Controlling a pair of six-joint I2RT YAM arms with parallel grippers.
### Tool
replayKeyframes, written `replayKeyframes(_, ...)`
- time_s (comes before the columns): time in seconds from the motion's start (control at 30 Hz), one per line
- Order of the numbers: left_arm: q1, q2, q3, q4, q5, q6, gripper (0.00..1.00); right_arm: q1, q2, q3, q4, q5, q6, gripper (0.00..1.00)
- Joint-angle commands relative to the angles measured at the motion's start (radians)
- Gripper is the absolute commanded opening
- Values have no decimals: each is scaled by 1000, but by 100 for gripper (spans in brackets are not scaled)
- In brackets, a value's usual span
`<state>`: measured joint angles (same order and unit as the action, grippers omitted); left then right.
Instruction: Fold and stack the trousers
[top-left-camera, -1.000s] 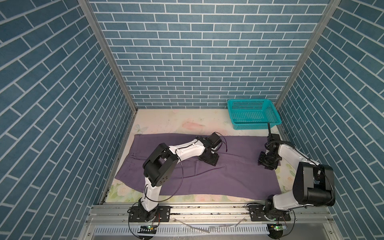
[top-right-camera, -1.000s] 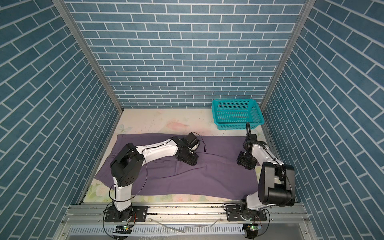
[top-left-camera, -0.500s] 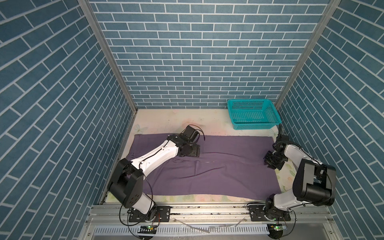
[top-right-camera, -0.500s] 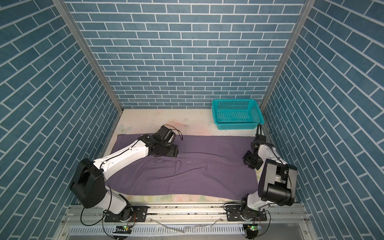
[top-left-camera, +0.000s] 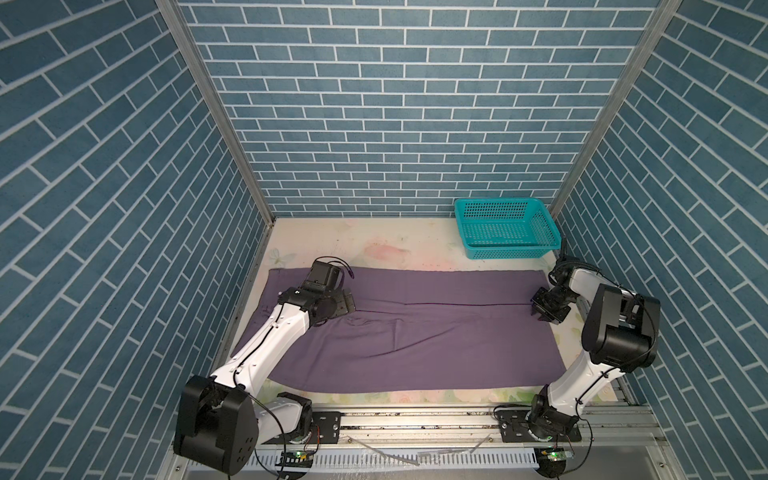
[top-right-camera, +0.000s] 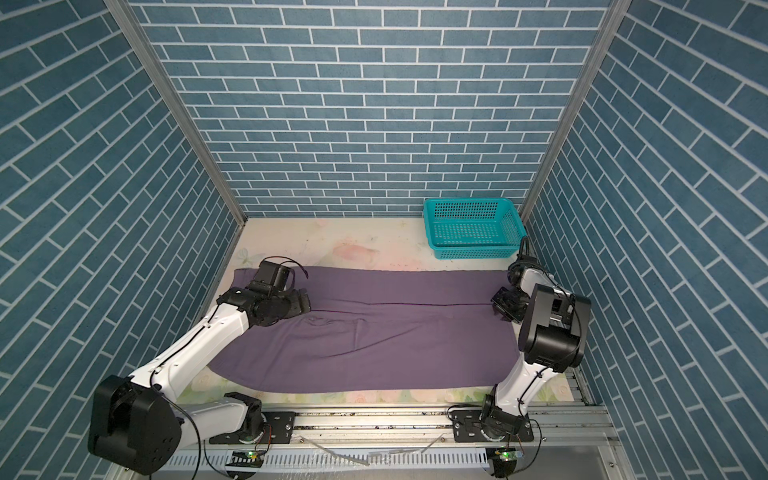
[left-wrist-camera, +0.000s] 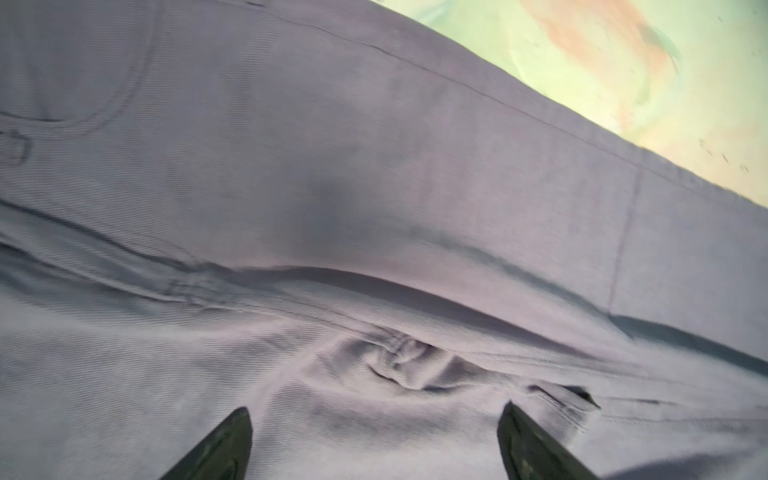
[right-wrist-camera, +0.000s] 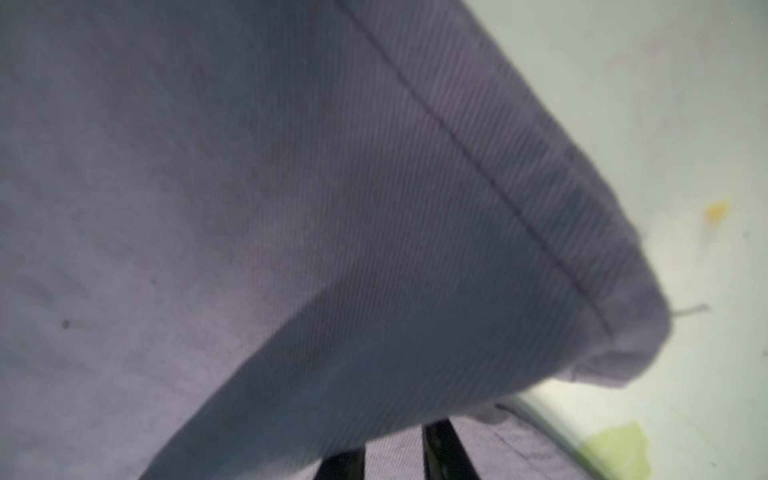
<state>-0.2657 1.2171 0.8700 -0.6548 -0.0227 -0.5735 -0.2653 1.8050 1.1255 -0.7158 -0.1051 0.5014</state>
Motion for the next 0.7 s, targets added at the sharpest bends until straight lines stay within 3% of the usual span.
replayKeyframes(0.0,35,-8,-18,-34,-15,-5,94,-18,51,34,19,74,2,26)
replayKeyframes(0.2,43,-46,-38,-74,-66,-31,93,-25,-101,-43,-26,103,6,40)
replayKeyframes(0.4,81,-82,-49,-70,-59,-50,92,-52,-349,-206,-41,134,109,55)
replayKeyframes(0.67,90,-79,-27,-68,-23,-36,92,-225,-635,-445,3,133,323,81)
